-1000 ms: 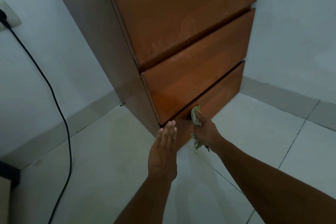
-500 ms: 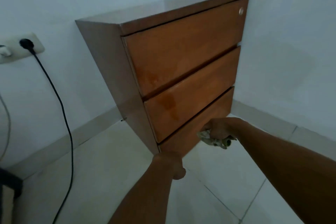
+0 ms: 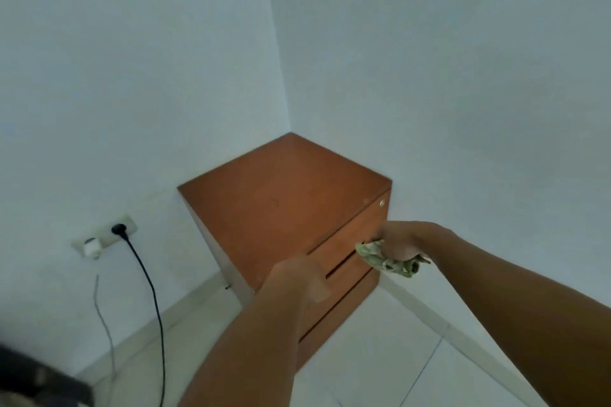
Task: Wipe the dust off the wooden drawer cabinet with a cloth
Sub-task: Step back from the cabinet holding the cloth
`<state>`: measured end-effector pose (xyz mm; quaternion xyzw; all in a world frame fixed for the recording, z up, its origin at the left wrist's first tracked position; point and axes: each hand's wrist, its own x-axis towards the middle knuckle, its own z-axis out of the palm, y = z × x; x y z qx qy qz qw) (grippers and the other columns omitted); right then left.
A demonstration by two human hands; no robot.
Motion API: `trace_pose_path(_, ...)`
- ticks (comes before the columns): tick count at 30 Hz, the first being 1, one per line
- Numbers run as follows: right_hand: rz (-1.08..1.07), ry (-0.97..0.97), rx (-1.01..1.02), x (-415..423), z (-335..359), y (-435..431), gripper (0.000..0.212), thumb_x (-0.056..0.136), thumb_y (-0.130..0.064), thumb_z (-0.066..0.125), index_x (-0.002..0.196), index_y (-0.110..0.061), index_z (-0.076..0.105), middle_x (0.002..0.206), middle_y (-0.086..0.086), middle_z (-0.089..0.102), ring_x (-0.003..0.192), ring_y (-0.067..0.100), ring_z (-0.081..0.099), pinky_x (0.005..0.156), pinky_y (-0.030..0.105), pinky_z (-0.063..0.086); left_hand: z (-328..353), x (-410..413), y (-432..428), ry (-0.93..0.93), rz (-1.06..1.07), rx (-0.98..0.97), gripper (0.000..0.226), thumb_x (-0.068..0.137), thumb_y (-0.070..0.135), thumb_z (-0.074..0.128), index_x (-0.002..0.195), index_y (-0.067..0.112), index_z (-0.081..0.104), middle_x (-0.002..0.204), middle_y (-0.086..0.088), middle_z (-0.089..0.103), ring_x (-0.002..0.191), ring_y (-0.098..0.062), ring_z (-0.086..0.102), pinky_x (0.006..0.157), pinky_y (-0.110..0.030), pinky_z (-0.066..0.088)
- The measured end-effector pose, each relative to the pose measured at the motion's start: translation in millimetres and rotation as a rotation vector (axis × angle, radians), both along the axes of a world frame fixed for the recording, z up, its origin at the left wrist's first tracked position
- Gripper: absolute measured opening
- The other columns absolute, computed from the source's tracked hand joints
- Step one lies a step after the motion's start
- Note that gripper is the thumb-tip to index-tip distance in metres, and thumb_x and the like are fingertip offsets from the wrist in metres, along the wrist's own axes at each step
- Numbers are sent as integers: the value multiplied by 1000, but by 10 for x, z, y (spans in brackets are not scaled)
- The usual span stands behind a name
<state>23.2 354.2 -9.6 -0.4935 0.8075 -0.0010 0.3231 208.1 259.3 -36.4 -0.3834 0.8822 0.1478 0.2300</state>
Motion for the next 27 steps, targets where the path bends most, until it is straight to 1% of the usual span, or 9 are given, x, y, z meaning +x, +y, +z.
trace_pose_path(2,3,12,-57,-10,571,65,31,93,-5,40,87,-20,66,88,5,68,71,15,61,63,29,50,672,-50,38,22,12,-2,42,95,24,49,134,12,55,131,-9,61,118,-29,60,91,-39,50)
trace_pose_path(4,5,20,-102,-28,1104,140,32,94,-4,44,79,-26,63,83,-2,64,69,11,59,57,24,47,1257,-102,81,28,28,13,47,96,23,48,141,11,50,139,-11,57,124,-30,57,99,-40,48)
trace_pose_path(6,10,-3,-125,-68,1548,224,35,95,-6,48,74,-32,58,81,-8,61,71,7,58,56,20,43,1715,-153,131,24,46,32,52,97,26,47,146,12,46,146,-11,53,129,-31,53,105,-44,46)
trace_pose_path(10,25,-27,-150,-247,2160,281,27,93,-8,51,94,-26,71,101,-4,69,89,13,66,68,23,54,2435,-294,141,32,62,37,56,100,32,47,152,15,39,155,-9,44,139,-31,44,110,-47,40)
trace_pose_path(12,13,-42,-170,-352,2328,213,28,92,-10,54,102,-26,74,103,-5,70,91,13,67,73,25,57,2671,-368,90,61,69,44,58,101,34,47,154,16,36,157,-9,41,142,-31,42,111,-47,38)
trace_pose_path(16,-7,-56,-195,-528,2440,-74,27,91,-10,57,96,-29,75,96,-5,72,87,13,69,74,27,60,2842,-476,-140,59,88,38,55,99,31,48,152,15,40,154,-10,45,139,-32,46,110,-46,41)
trace_pose_path(19,4,-44,-203,-635,2428,-397,27,90,-9,58,95,-30,75,93,-7,71,85,10,67,67,22,54,2798,-549,-428,44,103,33,55,99,30,48,151,14,41,153,-10,46,138,-32,47,110,-46,42)
trace_pose_path(21,-9,-43,-215,-692,2374,-614,26,91,-10,57,96,-29,74,94,-7,70,86,10,67,67,20,54,2719,-624,-649,36,99,37,54,98,31,48,149,13,44,150,-10,49,135,-32,50,108,-45,45)
trace_pose_path(27,34,-17,-77,-885,1997,-1135,24,91,-11,57,93,-30,71,96,-5,70,87,12,67,73,25,58,2394,-880,-1105,-2,101,113,54,97,28,49,149,12,45,148,-11,51,133,-33,52,107,-45,45)
